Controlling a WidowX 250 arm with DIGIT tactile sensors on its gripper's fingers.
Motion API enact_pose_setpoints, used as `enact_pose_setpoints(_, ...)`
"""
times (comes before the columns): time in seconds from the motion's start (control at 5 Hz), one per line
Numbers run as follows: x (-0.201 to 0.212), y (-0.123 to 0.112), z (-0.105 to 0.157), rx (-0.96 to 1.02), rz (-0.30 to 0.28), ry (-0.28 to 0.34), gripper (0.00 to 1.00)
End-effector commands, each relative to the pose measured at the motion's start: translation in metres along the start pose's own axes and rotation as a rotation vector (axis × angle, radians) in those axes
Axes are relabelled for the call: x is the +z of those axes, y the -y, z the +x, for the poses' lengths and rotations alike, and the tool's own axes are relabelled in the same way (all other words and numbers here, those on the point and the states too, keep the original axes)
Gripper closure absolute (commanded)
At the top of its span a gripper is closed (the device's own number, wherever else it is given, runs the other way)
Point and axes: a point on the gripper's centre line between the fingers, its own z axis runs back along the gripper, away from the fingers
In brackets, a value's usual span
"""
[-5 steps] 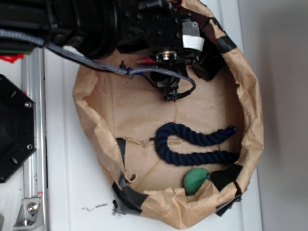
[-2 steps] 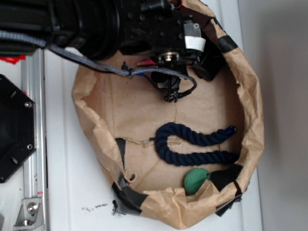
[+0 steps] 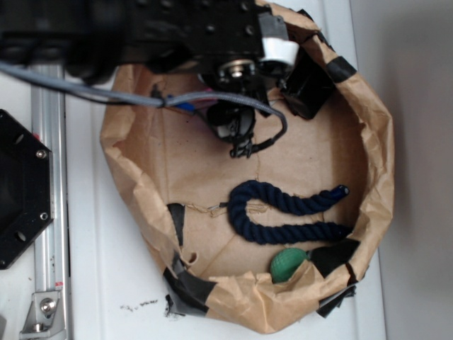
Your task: Grab the shell.
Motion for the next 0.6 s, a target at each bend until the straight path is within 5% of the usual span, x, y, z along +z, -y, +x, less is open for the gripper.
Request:
enact_pose_setpoints(0.0, 0.0864, 0.0236, 0.0085, 0.021, -0.164, 0.106, 1.0)
enact_pose_setpoints(0.4, 0.0834, 0.0318, 0.0004, 0.032, -0.156, 0.084, 1.0)
